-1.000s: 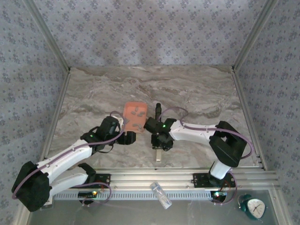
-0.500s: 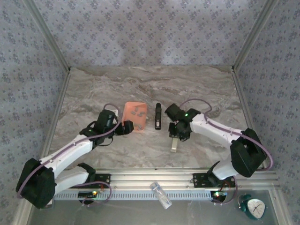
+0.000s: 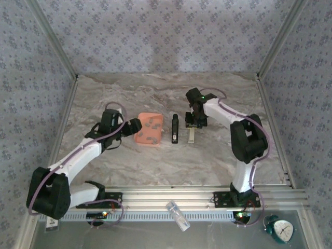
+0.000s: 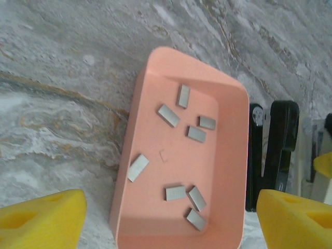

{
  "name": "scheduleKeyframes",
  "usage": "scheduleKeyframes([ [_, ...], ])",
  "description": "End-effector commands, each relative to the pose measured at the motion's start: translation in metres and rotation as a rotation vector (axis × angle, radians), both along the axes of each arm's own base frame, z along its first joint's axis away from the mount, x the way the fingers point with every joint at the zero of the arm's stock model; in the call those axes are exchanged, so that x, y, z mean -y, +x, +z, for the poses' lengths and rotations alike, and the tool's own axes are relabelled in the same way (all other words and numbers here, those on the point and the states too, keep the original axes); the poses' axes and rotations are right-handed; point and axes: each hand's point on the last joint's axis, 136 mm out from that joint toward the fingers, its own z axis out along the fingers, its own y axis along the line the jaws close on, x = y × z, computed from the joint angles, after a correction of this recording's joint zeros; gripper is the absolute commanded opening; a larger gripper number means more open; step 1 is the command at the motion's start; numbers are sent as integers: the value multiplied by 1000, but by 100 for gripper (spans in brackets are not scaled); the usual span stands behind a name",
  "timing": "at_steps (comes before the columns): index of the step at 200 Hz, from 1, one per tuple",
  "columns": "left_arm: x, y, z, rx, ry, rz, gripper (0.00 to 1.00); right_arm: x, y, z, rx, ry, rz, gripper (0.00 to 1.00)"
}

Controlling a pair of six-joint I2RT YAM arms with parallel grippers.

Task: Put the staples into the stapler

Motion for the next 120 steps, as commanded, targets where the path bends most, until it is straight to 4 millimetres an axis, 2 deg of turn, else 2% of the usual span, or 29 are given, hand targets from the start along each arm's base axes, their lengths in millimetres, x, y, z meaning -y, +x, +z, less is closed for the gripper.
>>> scheduleKeyframes([
  [1, -5, 8, 12, 30, 15, -8, 85, -9, 8, 2, -10, 22, 64, 20],
  [41, -14, 11, 15, 43, 41, -6, 86, -3, 12, -10, -35, 1, 66, 24],
  [52, -17, 13, 17, 49, 41, 2, 86, -1, 13, -10, -32, 2, 58, 30],
  [65, -21, 15, 20, 59, 49, 12, 86, 0, 13, -6, -22, -2, 54, 43],
  [74, -26, 16, 24, 70, 62, 25, 86, 1, 14, -1, -5, -6, 54, 53],
  [81, -30, 18, 28, 82, 77, 34, 86, 3, 14, 6, 15, -6, 50, 56],
  [102, -54, 22, 43, 134, 151, 95, 87, 13, 14, 31, 91, -19, 32, 60],
  [120, -79, 25, 59, 197, 233, 159, 89, 33, 14, 52, 181, -40, -7, 62],
])
